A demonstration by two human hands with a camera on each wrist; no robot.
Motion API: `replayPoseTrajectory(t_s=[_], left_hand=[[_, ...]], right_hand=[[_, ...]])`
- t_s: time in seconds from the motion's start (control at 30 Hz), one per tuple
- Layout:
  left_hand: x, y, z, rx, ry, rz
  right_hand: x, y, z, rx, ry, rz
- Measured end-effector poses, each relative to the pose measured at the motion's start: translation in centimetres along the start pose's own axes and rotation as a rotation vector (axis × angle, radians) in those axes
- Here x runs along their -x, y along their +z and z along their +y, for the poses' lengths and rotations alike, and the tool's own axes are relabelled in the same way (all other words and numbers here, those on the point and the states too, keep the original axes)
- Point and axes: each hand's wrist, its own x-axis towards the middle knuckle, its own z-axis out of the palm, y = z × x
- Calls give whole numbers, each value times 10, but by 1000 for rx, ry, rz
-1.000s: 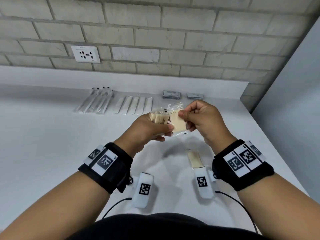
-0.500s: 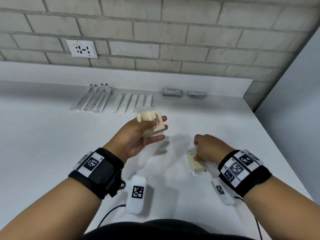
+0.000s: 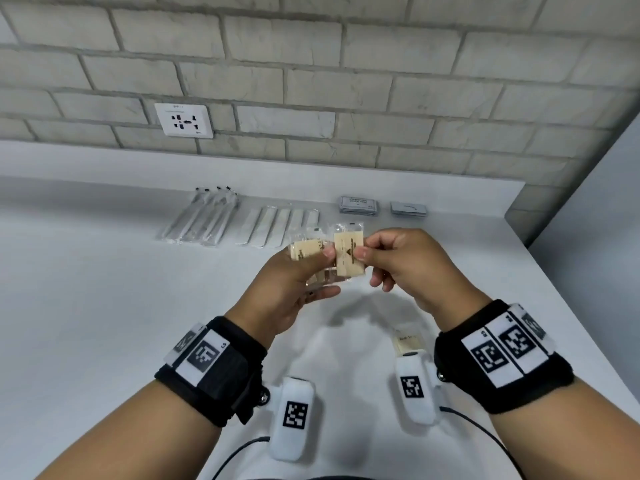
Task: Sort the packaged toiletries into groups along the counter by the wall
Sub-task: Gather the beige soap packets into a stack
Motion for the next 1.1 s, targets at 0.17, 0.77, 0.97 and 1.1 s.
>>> replayPoseTrajectory(t_s=[0.17, 0.77, 0.97, 1.1], left_hand=[[3, -4, -5, -86, 77, 68], [19, -11, 13, -106, 45, 123], [23, -9, 16, -16, 53, -12], [22, -11, 14, -60, 134, 20]], right_hand=[[2, 5, 4, -62, 13, 51], [13, 21, -17, -25, -339, 161], [22, 26, -9, 29, -436, 165], [24, 19, -12, -172, -305, 142]])
